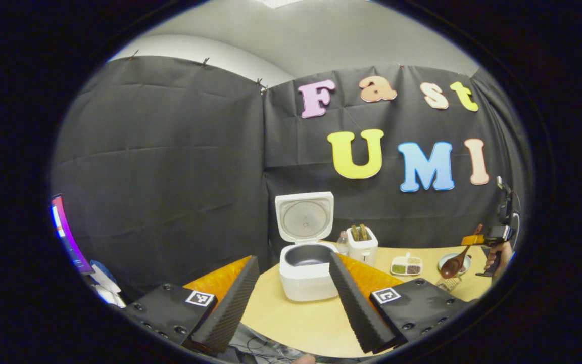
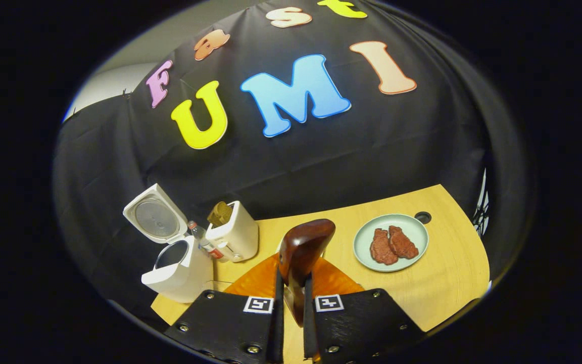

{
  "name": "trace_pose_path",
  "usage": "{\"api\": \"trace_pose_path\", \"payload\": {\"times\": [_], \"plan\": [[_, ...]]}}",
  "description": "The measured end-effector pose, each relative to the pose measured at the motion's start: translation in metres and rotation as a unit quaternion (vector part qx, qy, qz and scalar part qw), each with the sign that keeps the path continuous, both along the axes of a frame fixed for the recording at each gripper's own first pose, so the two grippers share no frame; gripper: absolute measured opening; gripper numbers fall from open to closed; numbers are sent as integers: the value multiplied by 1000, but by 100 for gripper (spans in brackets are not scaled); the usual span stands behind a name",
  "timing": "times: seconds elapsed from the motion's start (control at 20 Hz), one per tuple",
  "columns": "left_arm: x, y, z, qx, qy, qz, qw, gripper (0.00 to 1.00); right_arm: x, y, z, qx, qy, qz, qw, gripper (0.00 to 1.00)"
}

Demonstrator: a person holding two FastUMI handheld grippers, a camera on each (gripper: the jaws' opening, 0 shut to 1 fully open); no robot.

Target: Close the left gripper, press the button to open the rice cooker; take a wooden spoon from the chopstick holder with the right hand, scoop a spoonful of rice and pour it into the rice cooker, then put the wooden spoon back into the chopstick holder.

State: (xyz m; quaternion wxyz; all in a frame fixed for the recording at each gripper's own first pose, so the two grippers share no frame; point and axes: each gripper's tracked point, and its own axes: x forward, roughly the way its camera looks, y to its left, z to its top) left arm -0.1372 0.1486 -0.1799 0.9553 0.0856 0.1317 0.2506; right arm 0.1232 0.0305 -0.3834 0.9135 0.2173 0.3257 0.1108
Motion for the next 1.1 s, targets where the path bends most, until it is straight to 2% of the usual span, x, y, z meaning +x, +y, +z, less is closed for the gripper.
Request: {"api": "trace_pose_path", "payload": {"times": [0.3, 0.55, 0.8, 0.9, 1.1], "plan": [[-24, 46, 15, -32, -28, -59, 997, 100, -27, 78, 32, -23, -8, -11, 1000, 16], [-24, 88, 26, -57, -41, -67, 995, 94, -44, 122, 24, -46, 13, -12, 999, 16], [-16, 124, 17, -61, -23, -39, 997, 94, -36, 157, -32, -71, 56, -3, 996, 16], [-13, 135, 12, -44, -5, -26, 999, 95, -26, 173, -59, -90, 56, 14, 994, 16], [2, 138, -13, -40, 41, -14, 998, 93, -5, 188, -112, -147, 50, 39, 987, 16]]}}
